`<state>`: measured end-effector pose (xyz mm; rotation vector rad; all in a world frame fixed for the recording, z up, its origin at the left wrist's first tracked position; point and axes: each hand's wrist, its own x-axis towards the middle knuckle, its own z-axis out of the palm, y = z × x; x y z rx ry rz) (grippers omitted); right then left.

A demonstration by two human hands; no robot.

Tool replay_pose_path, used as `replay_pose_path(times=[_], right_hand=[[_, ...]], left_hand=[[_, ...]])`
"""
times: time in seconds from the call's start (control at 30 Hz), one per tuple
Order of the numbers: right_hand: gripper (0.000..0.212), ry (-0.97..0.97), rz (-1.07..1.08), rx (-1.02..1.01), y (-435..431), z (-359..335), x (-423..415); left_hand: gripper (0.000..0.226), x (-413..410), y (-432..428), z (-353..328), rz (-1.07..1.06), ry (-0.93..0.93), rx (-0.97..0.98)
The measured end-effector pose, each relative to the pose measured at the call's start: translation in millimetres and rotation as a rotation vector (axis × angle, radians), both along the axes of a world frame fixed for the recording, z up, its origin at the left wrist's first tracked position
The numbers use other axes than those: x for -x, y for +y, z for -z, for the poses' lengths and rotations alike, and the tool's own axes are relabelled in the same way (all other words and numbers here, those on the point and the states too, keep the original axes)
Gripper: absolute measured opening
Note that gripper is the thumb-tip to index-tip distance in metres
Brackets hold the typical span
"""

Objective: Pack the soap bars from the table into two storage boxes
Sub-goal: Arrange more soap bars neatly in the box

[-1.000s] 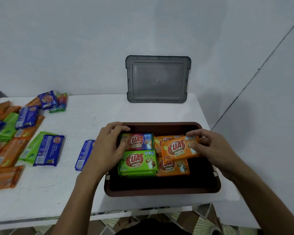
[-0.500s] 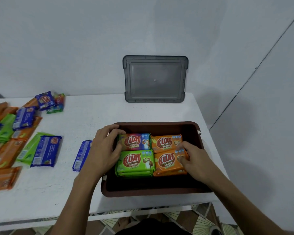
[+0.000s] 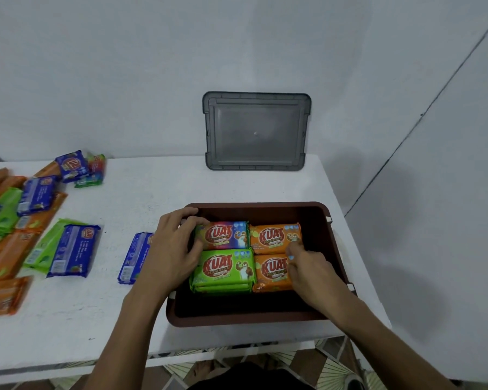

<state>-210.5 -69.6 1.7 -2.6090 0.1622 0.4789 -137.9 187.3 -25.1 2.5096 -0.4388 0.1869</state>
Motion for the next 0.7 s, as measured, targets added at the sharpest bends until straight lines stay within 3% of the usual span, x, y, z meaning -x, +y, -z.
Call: replay_pose_path(times=[0.23, 0.47, 0.7], right_hand=[[0.03, -0.132, 0.022, 0.079, 6, -25, -23], [0.021, -0.238, -0.141, -0.133, 57, -55, -68], [0.023, -0.283, -0.345, -0.235, 158, -49, -116]], left_hand=[[0.028, 7, 12, -3, -0.005, 0.055, 0.141], [0.02, 13, 76, -14, -0.116, 0.194, 0.212], [0.025, 22, 166, -8, -0.387, 0.237, 0.078]])
